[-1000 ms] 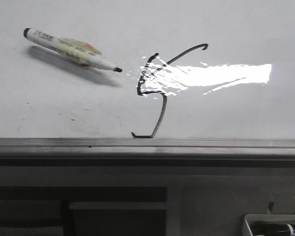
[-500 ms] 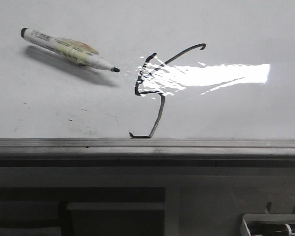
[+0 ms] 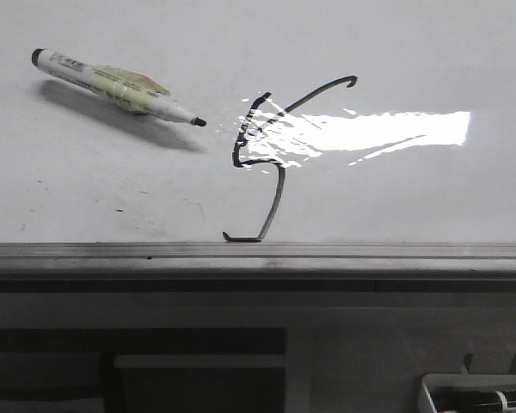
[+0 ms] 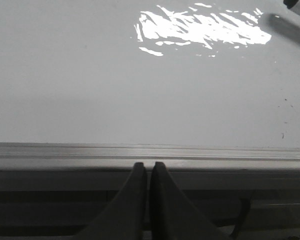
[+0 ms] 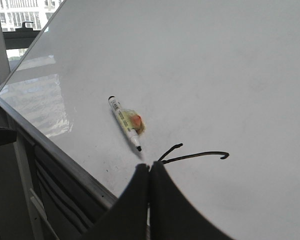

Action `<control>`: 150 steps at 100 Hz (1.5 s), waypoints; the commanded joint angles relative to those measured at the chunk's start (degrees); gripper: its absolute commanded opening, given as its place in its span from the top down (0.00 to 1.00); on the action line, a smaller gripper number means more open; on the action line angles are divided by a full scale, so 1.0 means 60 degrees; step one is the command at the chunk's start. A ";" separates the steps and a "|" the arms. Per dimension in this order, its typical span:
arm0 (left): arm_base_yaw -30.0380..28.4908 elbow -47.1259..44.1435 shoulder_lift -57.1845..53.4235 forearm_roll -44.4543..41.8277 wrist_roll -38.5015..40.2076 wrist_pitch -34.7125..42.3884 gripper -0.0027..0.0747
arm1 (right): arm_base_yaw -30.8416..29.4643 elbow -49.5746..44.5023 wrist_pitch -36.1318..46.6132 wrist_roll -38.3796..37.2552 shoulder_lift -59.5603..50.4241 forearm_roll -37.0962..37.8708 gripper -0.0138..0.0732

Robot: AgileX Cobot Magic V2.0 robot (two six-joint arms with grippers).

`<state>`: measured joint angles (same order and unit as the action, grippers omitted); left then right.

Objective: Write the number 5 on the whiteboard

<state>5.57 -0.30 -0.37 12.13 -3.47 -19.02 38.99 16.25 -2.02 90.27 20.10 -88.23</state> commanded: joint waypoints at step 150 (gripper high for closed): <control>-0.0014 -0.0149 -0.0252 0.0136 0.0075 0.0538 0.99 | -0.5031 -0.3080 -0.2676 -1.6509 -0.3614 1.5889 0.91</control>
<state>5.57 -0.30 -0.37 12.13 -3.38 -19.16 9.17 -0.78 -18.66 -8.51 -0.58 5.78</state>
